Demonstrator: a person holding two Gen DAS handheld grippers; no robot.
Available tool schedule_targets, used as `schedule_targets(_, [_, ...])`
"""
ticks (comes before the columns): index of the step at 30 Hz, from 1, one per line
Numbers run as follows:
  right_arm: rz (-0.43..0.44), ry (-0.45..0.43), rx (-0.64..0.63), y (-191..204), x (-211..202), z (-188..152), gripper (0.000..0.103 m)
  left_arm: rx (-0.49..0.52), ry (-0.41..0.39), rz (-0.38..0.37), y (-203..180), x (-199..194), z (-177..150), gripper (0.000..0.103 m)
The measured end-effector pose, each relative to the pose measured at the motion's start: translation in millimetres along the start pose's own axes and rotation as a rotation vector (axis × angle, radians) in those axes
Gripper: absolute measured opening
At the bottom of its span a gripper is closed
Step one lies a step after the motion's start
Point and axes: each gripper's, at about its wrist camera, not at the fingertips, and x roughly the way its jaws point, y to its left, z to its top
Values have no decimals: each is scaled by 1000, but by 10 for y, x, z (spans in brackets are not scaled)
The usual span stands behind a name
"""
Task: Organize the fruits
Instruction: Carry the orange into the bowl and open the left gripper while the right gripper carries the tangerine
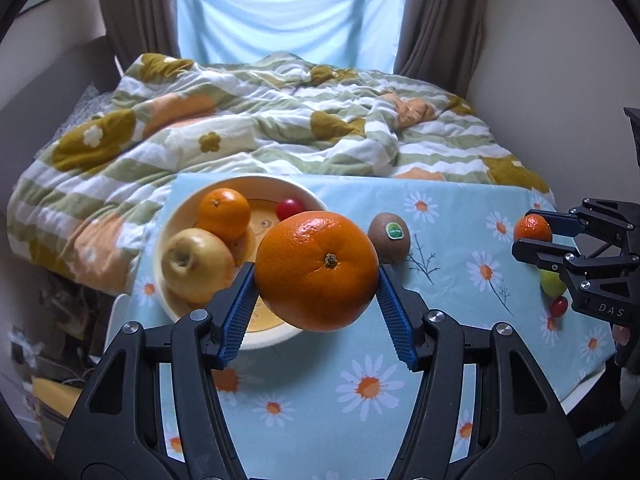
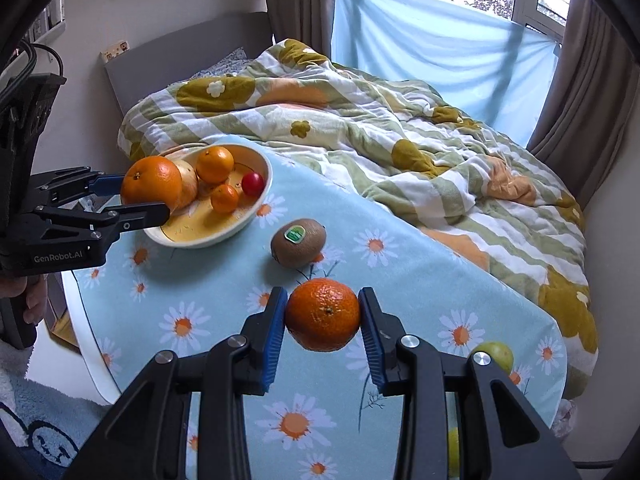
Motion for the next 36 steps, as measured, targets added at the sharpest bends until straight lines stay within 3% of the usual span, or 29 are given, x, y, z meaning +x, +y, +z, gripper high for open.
schedule_targets(8, [3, -15, 50, 437, 148, 336, 33, 31, -6, -18, 564, -45, 159, 66])
schedule_targets(17, [-36, -10, 150, 756, 382, 523, 33, 129, 33, -106, 885, 190, 210, 66])
schedule_targets(29, [-113, -16, 288, 862, 548, 570, 33, 276, 71, -242, 825, 398, 105, 66])
schedule_targets(36, [-143, -19, 337, 846, 619, 563, 33, 342, 99, -271, 713, 553, -4, 66])
